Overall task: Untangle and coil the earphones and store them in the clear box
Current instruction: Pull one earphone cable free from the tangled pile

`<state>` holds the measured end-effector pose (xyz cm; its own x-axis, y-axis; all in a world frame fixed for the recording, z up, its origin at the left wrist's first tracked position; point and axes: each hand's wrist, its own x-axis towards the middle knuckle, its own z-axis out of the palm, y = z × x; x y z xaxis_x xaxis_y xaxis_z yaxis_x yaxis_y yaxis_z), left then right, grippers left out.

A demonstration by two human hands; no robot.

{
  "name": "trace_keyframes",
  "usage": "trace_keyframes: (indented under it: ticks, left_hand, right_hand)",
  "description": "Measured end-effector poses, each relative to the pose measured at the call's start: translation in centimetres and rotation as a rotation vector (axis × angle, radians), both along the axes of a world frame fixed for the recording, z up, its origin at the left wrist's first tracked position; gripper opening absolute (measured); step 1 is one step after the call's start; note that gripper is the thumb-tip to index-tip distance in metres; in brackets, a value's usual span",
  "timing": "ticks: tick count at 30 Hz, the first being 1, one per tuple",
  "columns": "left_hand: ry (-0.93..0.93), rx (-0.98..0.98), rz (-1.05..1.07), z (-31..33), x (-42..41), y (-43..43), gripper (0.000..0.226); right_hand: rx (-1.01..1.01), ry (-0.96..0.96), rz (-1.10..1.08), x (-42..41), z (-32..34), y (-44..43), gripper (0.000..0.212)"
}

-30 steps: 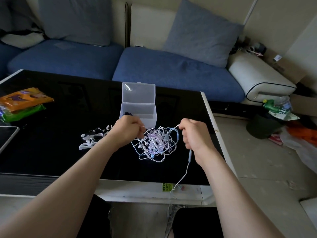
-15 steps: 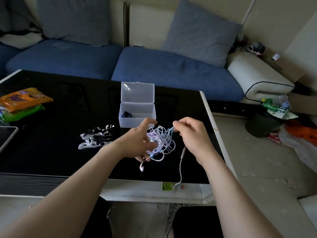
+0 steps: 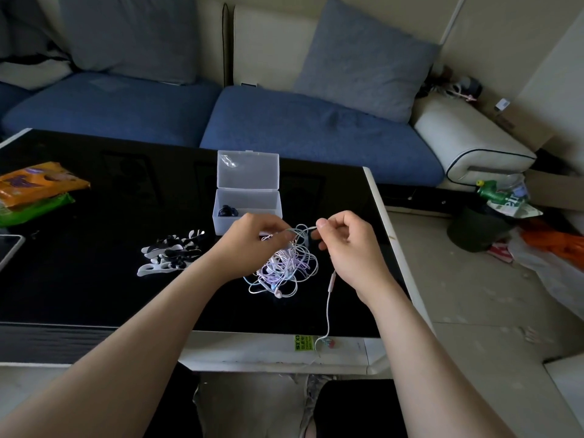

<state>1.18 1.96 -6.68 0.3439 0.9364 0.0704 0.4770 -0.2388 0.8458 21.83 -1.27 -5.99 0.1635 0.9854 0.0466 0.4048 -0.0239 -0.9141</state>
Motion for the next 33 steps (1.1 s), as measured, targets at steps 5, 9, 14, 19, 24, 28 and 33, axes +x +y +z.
trace_keyframes:
  ticks: [5, 9, 14, 19, 24, 28, 33]
  left_hand:
    - [-0.054, -0.110, -0.009, 0.7, 0.1, -0.3, 0.019]
    - [-0.076, -0.090, 0.053, 0.4, 0.0, -0.3, 0.020]
    - [-0.086, 0.001, 0.084, 0.1, 0.0, -0.1, 0.014]
    - [0.093, 0.073, 0.095, -0.4, -0.5, 0.2, 0.015]
    - [0.265, 0.075, 0.104, -1.0, -1.1, 0.7, 0.030]
    - [0.476, 0.026, 0.085, -1.7, -1.5, 1.0, 0.047]
    - [0.539, 0.002, 0.121, -2.2, -1.3, 0.9, 0.034]
  right_hand:
    - [0.010, 0.090, -0.013, -0.2, 0.3, -0.1, 0.017]
    - [-0.001, 0.097, 0.004, -0.6, 0.7, -0.3, 0.020]
    - [0.030, 0.217, -0.006, -1.1, 0.9, -0.5, 0.021]
    - [0.057, 0.271, -0.083, -1.5, 1.3, -0.4, 0.021]
    - [0.150, 0.490, -0.225, -1.5, 1.9, -0.4, 0.019]
    - [0.180, 0.785, -0.353, -0.8, 2.7, -0.5, 0.019]
    - [0.060, 1.006, -0.376, -0.1, 3.2, -0.5, 0.032]
